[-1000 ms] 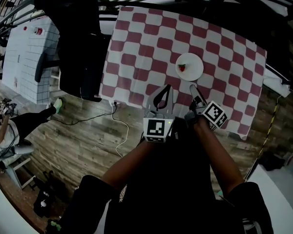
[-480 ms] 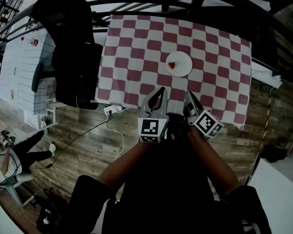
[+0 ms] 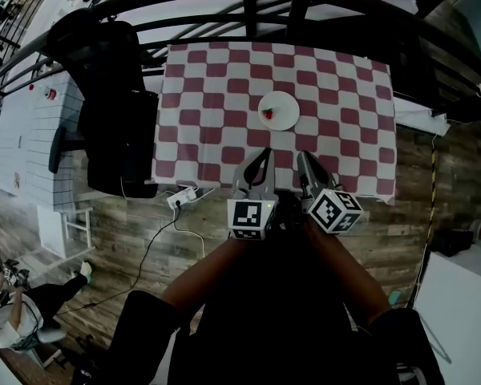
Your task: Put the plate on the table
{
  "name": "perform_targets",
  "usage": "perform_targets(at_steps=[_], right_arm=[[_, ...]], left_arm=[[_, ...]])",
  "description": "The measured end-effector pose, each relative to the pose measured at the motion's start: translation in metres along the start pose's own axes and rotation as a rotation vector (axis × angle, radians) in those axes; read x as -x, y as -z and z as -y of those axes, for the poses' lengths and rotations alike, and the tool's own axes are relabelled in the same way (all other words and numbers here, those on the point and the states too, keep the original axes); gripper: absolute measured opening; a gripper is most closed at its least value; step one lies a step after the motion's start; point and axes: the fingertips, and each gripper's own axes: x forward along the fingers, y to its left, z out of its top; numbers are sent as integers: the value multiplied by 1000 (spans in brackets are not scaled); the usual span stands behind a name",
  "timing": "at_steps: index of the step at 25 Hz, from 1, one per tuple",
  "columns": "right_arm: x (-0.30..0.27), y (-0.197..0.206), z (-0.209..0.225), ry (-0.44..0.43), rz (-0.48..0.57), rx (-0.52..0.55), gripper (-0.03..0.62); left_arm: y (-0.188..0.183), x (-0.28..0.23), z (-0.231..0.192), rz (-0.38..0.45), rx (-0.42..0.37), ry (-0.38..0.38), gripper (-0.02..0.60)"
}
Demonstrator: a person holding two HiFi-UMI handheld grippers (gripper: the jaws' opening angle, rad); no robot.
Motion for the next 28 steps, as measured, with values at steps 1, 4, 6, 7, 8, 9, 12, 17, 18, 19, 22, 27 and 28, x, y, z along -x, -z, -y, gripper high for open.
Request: perform_targets(at_steps=[1,4,6,7,8,9,12,17,18,19,22,27,28], right_arm=[[3,-5,-3,5,14,39,-2],[11,-14,-12,29,41,157,-2],[16,-20,-17,38,53,226,-2],[18,-23,-20,40,61,254,-2],[20,-25,-23,40,70,278,-2],[22,-26,-26,41,78,299,-2],[29,-26,-35,42,89,354,-2],[40,-26,-45,54,104,446,-3],[43,-27,-47,57,111,460,-3],[45,-28,-49,60,118,469,-3],[52,-29,-53,70,134,491,-2],[63,-26,-61,81,149,524,-3],[65,-25,-61,82,152,527,-3]], left_arm=[[-4,2,1,12,-4,0,9],[-11,7,6,41,-20,4,9],[-12,9,11,48,-21,14,9],[-14,10,14,53,-20,20,9],[-15,11,17,59,-21,26,9],[-17,12,19,66,-23,30,9],[-22,17,22,82,-28,41,9],[-28,24,28,100,-39,51,9],[-28,26,30,104,-42,54,9],[-29,27,32,107,-45,59,9],[-32,33,37,117,-56,70,9],[-35,46,41,135,-63,80,9],[-35,48,41,136,-63,79,9]])
